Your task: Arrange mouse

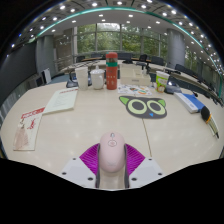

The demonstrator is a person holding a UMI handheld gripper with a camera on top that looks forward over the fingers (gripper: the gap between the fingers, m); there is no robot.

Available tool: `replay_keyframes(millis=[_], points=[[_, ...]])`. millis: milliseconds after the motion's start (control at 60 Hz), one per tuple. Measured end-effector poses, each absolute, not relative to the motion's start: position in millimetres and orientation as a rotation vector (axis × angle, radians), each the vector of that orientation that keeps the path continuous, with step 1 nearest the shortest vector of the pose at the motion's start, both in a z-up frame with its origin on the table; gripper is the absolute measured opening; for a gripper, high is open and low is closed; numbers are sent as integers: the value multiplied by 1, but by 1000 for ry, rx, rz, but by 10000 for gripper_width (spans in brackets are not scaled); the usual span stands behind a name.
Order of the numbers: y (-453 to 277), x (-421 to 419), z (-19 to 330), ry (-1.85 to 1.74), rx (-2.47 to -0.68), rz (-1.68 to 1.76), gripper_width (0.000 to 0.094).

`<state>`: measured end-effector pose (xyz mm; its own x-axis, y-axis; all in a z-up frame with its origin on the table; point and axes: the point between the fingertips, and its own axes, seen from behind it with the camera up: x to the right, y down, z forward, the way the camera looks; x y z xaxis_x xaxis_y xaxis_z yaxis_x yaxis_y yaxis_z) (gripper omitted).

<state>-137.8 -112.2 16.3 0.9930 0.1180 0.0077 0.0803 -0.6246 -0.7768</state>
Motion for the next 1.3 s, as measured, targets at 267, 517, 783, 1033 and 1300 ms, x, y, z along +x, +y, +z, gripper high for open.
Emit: replay_keyframes(millis=[267,517,783,1033,1300], points=[[5,-102,159,-161,-2007,136,319],[110,-30,83,-140,-2095,96,318],[130,-1,-7,-45,-2246,126,414],[107,8,21,-66,-2248,68,847],[-16,4,134,-62,-2233,-19,856]])
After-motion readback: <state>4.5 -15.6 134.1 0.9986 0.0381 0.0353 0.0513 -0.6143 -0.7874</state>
